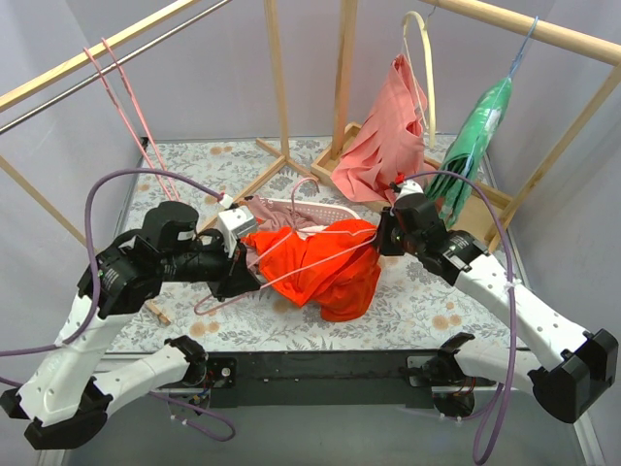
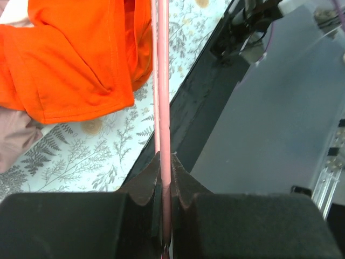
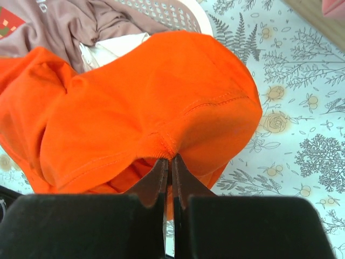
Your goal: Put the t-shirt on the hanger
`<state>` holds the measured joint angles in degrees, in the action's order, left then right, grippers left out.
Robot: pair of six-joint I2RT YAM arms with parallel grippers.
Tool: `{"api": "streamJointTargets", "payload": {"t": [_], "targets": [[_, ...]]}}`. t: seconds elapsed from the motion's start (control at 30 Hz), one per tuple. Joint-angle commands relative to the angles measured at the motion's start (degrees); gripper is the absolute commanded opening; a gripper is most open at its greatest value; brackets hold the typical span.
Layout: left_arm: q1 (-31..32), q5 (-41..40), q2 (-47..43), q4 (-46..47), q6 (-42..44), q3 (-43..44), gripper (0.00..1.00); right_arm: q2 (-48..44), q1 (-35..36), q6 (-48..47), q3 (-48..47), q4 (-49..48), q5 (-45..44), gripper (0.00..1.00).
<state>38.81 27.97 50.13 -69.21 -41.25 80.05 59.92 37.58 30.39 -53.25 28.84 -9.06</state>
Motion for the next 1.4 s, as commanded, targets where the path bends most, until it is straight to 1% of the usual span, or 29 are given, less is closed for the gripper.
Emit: {"api": "streamJointTargets", "payload": {"t": [0.0, 0.13, 0.33, 0.43, 0.5, 0.53, 0.6, 0.73, 0.87, 0.9, 0.97, 1.0, 1.07, 1.13, 1.17, 1.23, 1.37], "targets": [[0.04, 1.3, 1.19, 0.83, 8.03, -1.91, 0.0, 2.3, 0.04, -0.24, -6.5, 2.27, -2.62, 0.01], [0.04, 0.69, 2.34, 1.97, 9.26, -4.28, 0.0, 3.71, 0.03, -0.95, -8.53, 4.03, -3.24, 0.01], [0.04, -2.29, 3.04, 2.15, 11.54, -5.87, 0.0, 3.71, 0.03, -0.95, -7.92, 5.61, -4.56, 0.01], [0.04, -1.78, 3.04, 2.67, 11.9, -6.75, 0.0, 3.54, 0.12, -1.82, -8.35, 6.23, -4.39, 0.01], [0.04, -1.34, 3.22, 3.29, 11.9, -7.71, 0.0, 3.71, 0.12, -2.7, -9.49, 6.4, -2.81, 0.01], [0.04, -1.6, 3.39, 3.55, 12.25, -7.8, 0.0, 3.97, 0.12, -3.32, -11.67, 6.75, -2.37, 0.01], [0.04, -3.52, 3.4, 4.34, 12.34, -8.24, 0.0, 5.03, 0.38, -3.85, -14.15, 7.89, -1.31, 0.01], [0.04, -6.95, 1.64, 8.81, 12.34, -8.33, 0.0, 6.79, 1.7, -4.55, -19.34, 9.74, 0.01, 0.01], [0.04, -4.68, 0.85, 12.33, 11.47, -9.64, 0.0, 7.75, 3.46, -4.9, -22.06, 10.71, 1.58, 0.01], [0.04, -2.93, 0.24, 13.48, 11.03, -10.17, 0.0, 8.19, 3.98, -4.64, -23.98, 10.71, 1.76, 0.01], [0.04, -2.74, -0.64, 18.3, 9.88, -12.37, 0.0, 10.03, 6.52, -4.47, -27.41, 11.85, 1.59, 0.01], [0.04, -4.22, -1.17, 19.8, 9.27, -13.16, 0.0, 10.82, 7.67, -4.38, -31.52, 12.55, 1.15, 0.01], [0.04, -5.9, -1.17, 22.71, 8.83, -14.65, 0.0, 12.93, 11.26, -4.29, -35.32, 14.13, -0.25, 0.01], [0.04, -6.26, -1.87, 26.21, 7.77, -15.8, 0.0, 13.73, 13.12, -3.68, -40.15, 14.58, -0.87, 0.01], [0.04, -5.82, -2.49, 27.88, 7.07, -17.28, 0.0, 13.99, 14.78, -3.67, -41.22, 14.66, -1.05, 0.01], [0.04, -4.24, -3.8, 32.7, 5.49, -18.78, 0.0, 14.08, 15.94, -3.67, -43.24, 14.66, -1.05, 0.01], [0.13, -3.53, -2.06, 35.72, 4.7, -21.07, 0.0, 12.94, 17.44, -4.02, -42.55, 14.49, -2.63, 0.01]]}}
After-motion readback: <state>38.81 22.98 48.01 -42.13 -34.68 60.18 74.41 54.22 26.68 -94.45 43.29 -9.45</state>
